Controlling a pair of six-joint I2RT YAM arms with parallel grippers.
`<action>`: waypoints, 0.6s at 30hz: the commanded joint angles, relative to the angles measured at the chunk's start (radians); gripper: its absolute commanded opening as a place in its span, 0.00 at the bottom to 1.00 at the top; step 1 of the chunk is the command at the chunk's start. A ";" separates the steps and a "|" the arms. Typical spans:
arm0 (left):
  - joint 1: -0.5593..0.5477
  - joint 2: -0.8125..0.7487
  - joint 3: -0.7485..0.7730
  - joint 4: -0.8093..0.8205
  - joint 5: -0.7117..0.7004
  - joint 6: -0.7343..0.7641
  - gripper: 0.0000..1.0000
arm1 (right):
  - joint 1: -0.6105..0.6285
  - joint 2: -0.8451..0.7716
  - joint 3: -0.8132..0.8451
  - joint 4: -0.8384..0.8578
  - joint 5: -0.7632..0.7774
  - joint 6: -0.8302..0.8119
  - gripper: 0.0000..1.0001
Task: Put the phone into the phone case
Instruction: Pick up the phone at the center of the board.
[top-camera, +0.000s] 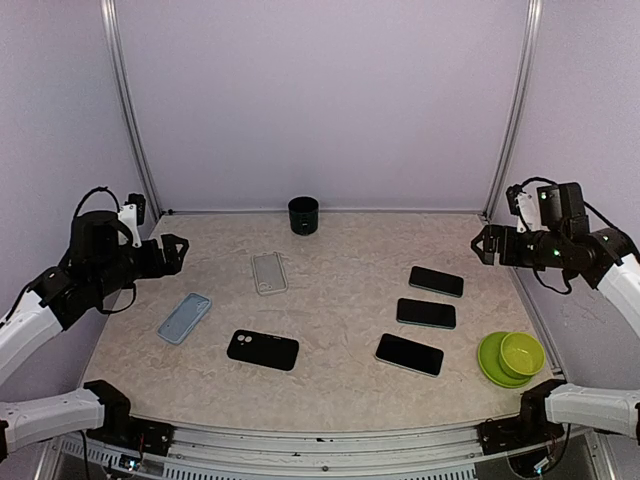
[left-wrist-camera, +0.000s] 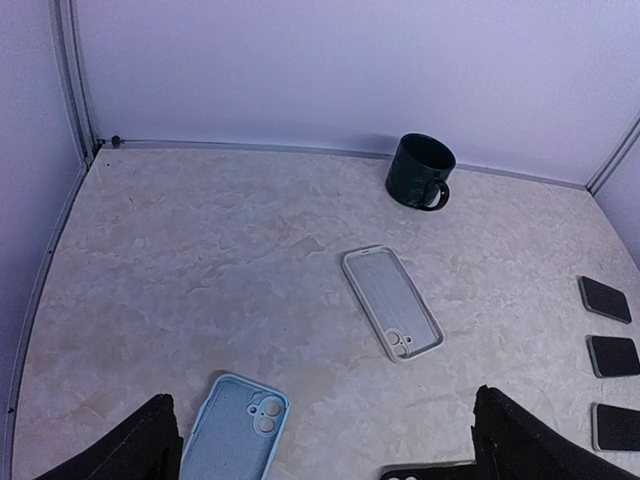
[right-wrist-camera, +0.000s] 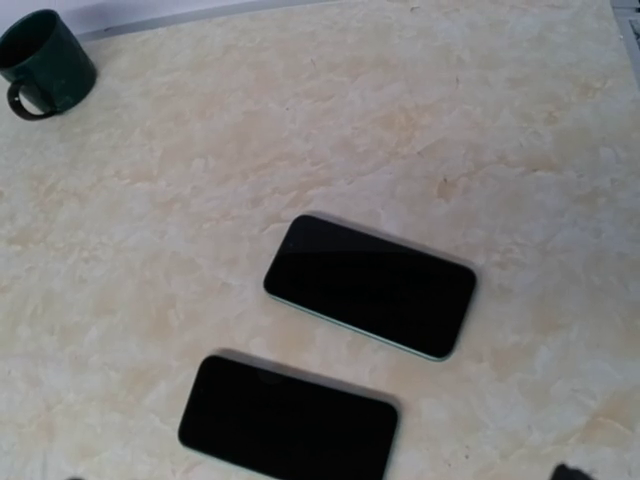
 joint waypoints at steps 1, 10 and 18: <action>-0.003 -0.008 -0.008 0.022 0.005 -0.002 0.99 | -0.007 -0.018 0.011 0.007 -0.009 -0.010 0.99; -0.004 0.017 0.005 0.003 0.020 -0.029 0.99 | -0.007 -0.031 -0.024 0.045 -0.018 0.011 0.99; -0.027 0.055 0.004 0.003 0.026 -0.088 0.99 | -0.007 0.020 -0.069 0.074 -0.063 0.028 0.99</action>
